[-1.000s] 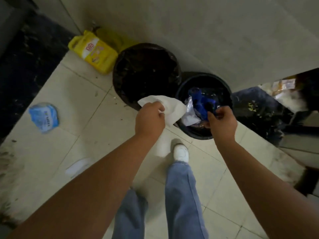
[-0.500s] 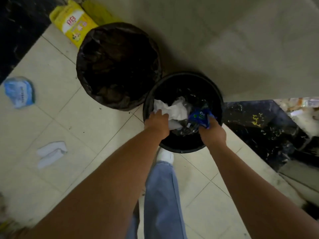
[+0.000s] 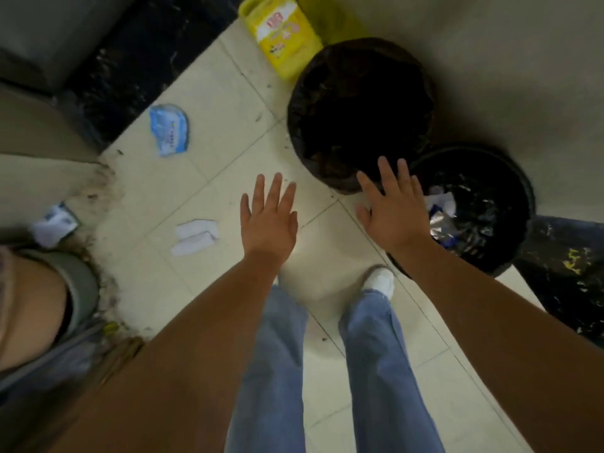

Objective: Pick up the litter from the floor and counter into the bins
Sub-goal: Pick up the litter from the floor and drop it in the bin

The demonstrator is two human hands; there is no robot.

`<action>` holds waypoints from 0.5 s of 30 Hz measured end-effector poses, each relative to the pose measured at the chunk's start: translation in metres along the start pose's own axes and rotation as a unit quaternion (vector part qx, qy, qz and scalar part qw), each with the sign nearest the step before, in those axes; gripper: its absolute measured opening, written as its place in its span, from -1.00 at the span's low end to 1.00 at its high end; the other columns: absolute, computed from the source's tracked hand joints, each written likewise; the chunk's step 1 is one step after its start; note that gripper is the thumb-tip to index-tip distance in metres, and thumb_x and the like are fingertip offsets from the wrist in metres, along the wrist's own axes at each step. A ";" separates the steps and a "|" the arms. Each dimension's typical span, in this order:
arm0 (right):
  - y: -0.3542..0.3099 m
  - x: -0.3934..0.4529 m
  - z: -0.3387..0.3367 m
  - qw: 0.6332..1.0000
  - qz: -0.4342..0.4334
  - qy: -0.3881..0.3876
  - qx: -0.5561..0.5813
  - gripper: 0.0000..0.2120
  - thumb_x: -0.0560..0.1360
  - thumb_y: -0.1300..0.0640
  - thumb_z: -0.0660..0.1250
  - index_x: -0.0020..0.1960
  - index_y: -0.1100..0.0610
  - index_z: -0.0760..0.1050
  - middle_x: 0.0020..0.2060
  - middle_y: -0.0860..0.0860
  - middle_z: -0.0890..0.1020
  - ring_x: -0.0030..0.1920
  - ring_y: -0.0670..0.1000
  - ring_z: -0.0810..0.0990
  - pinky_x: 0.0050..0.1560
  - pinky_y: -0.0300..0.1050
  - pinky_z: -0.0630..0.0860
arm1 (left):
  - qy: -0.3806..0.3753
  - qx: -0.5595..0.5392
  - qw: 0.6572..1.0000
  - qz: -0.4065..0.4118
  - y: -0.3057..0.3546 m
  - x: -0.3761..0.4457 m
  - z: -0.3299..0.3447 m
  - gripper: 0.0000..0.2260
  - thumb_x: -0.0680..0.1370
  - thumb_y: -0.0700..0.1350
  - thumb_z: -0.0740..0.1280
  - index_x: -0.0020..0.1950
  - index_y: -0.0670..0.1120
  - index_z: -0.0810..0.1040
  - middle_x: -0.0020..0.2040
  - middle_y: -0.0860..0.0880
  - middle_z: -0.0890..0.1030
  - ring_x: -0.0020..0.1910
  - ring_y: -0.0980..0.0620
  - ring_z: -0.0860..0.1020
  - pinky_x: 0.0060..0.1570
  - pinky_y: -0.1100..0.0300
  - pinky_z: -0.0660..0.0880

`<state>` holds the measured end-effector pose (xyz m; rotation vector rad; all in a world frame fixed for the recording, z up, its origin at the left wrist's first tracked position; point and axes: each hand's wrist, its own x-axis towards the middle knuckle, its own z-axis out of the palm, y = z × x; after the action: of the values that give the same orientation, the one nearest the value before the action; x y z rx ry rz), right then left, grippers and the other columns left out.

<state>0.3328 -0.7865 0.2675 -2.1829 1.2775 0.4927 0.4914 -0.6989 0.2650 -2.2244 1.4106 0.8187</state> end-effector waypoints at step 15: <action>-0.325 0.186 0.062 0.977 -0.177 -0.022 -0.113 -0.36 0.44 -0.07 -0.10 0.29 0.32 0.38 0.35 0.32 0.40 0.41 0.32 0.28 0.39 0.24 0.25 | -0.076 -0.158 0.956 -0.234 -0.313 0.024 0.069 -0.45 0.63 -0.05 0.16 0.55 -0.03 -0.01 0.59 -0.04 -0.04 0.57 -0.09 -0.11 0.54 -0.03 0.00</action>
<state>0.7054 -0.7455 0.2048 -2.5054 0.8125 0.5568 0.7639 -0.5416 0.1996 -2.5173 0.6679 1.0636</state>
